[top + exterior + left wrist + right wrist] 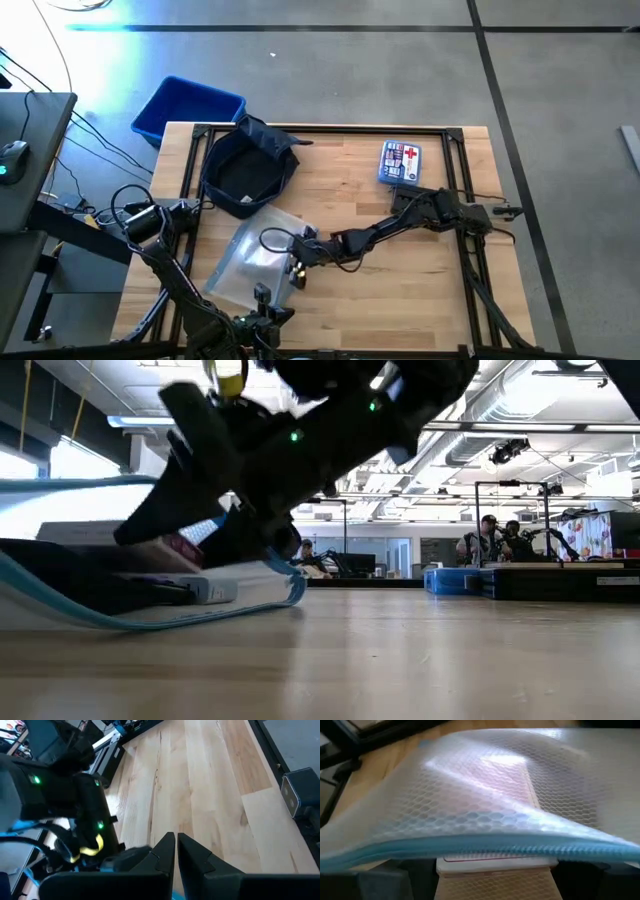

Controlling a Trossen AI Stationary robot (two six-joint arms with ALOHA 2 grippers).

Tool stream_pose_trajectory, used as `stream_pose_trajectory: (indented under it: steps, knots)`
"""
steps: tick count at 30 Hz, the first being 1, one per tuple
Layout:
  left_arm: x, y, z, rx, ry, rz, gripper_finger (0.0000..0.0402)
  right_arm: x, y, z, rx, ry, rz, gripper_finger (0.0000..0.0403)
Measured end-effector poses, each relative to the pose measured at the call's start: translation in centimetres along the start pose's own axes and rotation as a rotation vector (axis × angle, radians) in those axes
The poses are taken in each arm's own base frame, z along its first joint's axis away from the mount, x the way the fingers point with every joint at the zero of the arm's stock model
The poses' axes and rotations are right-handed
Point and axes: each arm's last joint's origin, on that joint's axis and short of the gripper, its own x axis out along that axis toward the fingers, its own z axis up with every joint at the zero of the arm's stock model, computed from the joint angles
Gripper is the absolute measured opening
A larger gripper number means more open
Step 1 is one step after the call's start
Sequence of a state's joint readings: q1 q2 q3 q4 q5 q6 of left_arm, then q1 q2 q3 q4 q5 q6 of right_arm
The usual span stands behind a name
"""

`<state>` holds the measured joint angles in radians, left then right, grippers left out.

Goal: Unpack backpack
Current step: Put the red game card into the transparent zip bag

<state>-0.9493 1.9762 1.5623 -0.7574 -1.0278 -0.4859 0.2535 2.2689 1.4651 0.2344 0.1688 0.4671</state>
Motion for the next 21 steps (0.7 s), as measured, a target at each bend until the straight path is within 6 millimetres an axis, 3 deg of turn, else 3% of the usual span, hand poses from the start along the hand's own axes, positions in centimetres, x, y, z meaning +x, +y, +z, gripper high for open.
stream_pose_trajectory:
  steps: [7, 14, 21]
  knots:
    - [0.00, 0.00, 0.00, 0.001, 0.000, 0.001, 0.0000, 0.22, 0.10, 0.46, 0.039, -0.092, -0.014, 0.0286]
    - [0.00, 0.00, 0.00, 0.001, 0.000, 0.001, 0.0000, 0.13, 0.21, 1.01, 0.063, -0.175, -0.051, 0.0344]
    - [0.00, 0.00, 0.00, 0.000, 0.000, 0.001, 0.0000, 0.14, 0.28, 0.93, 0.057, -0.163, -0.037, 0.0319]
